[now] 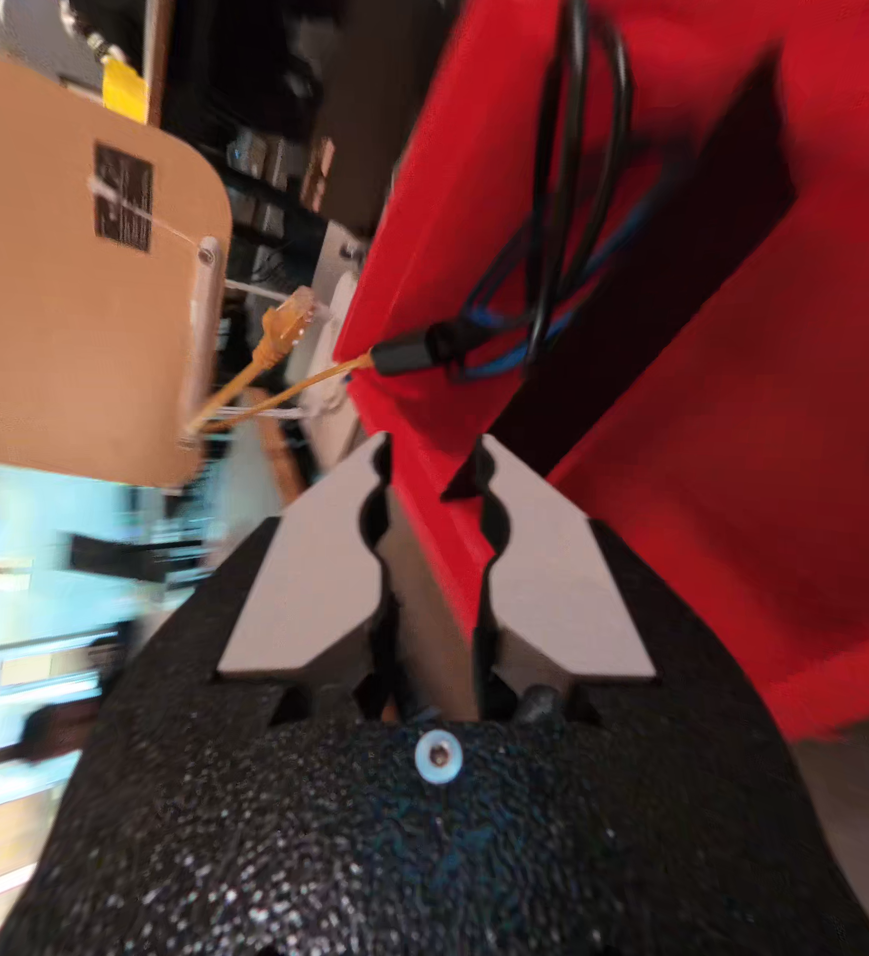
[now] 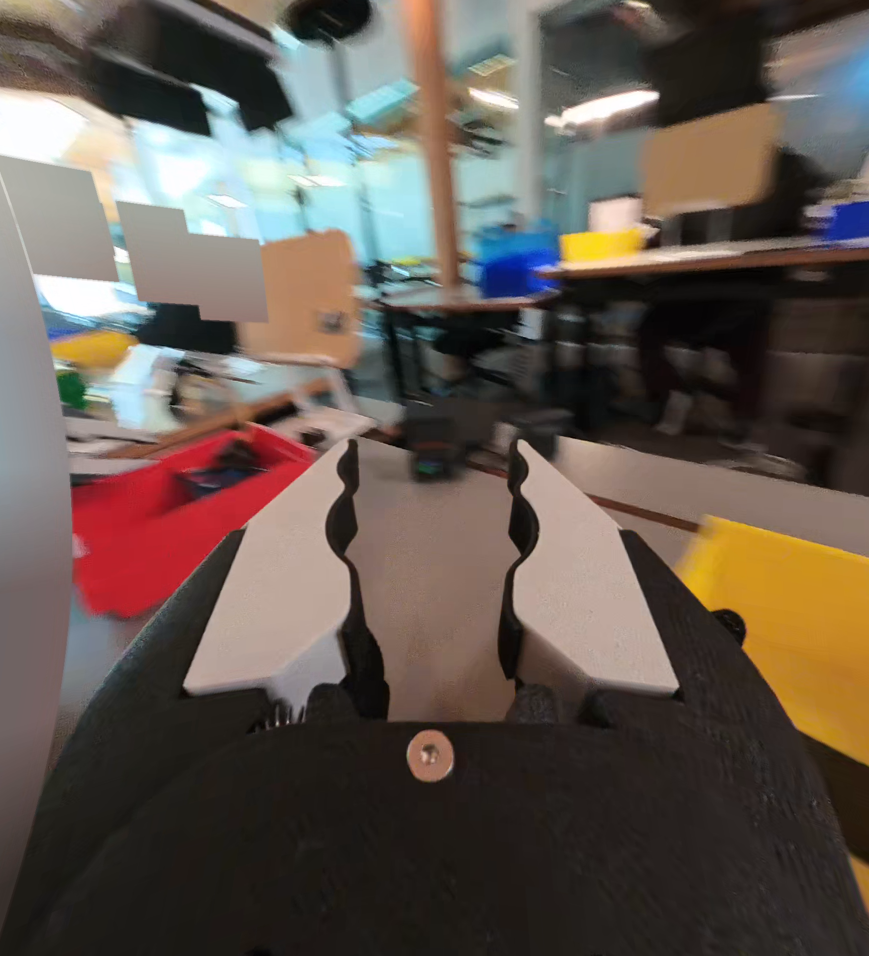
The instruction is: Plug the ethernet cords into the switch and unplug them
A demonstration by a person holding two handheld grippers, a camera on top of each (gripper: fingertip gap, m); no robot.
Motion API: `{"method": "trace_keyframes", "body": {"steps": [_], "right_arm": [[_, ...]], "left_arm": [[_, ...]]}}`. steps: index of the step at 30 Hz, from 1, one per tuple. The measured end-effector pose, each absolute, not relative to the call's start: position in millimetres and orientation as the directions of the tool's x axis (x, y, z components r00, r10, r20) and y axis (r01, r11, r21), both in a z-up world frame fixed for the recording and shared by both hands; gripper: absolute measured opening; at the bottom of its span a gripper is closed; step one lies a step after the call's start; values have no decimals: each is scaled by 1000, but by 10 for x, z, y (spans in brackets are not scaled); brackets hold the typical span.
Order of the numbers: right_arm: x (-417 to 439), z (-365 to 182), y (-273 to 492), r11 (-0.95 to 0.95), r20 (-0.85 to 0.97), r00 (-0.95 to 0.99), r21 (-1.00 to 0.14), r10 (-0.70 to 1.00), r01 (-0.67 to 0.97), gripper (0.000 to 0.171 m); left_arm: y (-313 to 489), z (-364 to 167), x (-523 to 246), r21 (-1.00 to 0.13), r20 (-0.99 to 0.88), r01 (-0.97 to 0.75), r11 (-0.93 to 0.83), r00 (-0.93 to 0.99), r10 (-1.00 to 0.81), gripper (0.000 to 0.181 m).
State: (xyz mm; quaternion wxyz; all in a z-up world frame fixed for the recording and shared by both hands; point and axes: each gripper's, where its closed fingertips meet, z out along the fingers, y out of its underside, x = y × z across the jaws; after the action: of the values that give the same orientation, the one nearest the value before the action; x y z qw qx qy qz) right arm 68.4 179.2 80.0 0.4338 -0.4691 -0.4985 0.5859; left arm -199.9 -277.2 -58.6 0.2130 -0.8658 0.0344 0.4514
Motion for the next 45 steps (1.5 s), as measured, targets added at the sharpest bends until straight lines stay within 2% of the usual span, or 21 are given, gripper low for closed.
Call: {"method": "trace_keyframes", "body": {"steps": [1, 2, 3, 5, 7, 9, 13, 14, 19, 22, 25, 32, 35, 37, 41, 45], "right_arm": [[547, 773, 1547, -179, -156, -289, -982, 945, -55, 57], [408, 694, 1344, -226, -195, -372, -973, 908, -41, 57], [259, 573, 1199, -257, -227, -418, -966, 880, -15, 58], [-38, 239, 1010, -263, -257, -441, -964, 860, 50, 58], [-274, -116, 908, -214, -237, -426, -971, 873, 104, 58], [-414, -385, 844, -163, -202, -412, -978, 889, 127, 58], [-507, -651, 809, -72, -118, -383, -988, 916, 133, 58], [-512, -679, 831, -43, -87, -367, -991, 926, 126, 58], [-485, -831, 928, 62, 20, -313, -990, 950, 125, 56], [-437, -847, 988, 97, 58, -298, -988, 953, 116, 54], [-400, -841, 1064, 119, 85, -284, -988, 955, 103, 52], [-362, -624, 1128, 120, 115, -244, -993, 963, 4, 49], [-317, -547, 1168, 131, 137, -206, -990, 969, -44, 48], [-276, -484, 1218, 130, 143, -172, -988, 975, -81, 47], [-147, -310, 1351, 121, 139, -93, -977, 986, -176, 47], [16, -119, 1534, 155, 155, 20, -949, 988, -274, 46]], "left_arm": [[-2817, -554, -2160, -130, -879, -275, -953, 477, -18, 12], [-2788, -496, -2299, 31, -919, -306, -951, 366, -147, 12], [-2685, -510, -2367, 110, -917, -363, -925, 321, -235, 13], [-2476, -605, -2448, 161, -893, -472, -867, 305, -332, 22], [-2418, -700, -2589, 261, -850, -507, -822, 283, -444, 36], [-2371, -773, -2717, 308, -816, -533, -788, 278, -507, 48], [-2309, -997, -2902, 390, -734, -571, -722, 281, -618, 57], [-2292, -1066, -2936, 416, -711, -581, -700, 272, -649, 57], [-2270, -1124, -3156, 563, -673, -498, -660, 187, -715, 23], [-2294, -955, -3150, 537, -732, -458, -709, 166, -661, 23], [-2419, -504, -3112, 470, -831, -373, -800, 117, -543, 23], [-2483, 984, -2665, 167, -985, -271, -948, -92, -148, 23], [-2319, 1618, -2418, 23, -988, -293, -956, -155, 24, 22], [-2067, 1886, -2252, -35, -982, -348, -937, -164, 97, 22], [-1331, 1856, -2025, -48, -994, -440, -897, -69, 87, 23], [-555, 1280, -1937, -106, -990, -513, -852, 130, 44, 22]]}}
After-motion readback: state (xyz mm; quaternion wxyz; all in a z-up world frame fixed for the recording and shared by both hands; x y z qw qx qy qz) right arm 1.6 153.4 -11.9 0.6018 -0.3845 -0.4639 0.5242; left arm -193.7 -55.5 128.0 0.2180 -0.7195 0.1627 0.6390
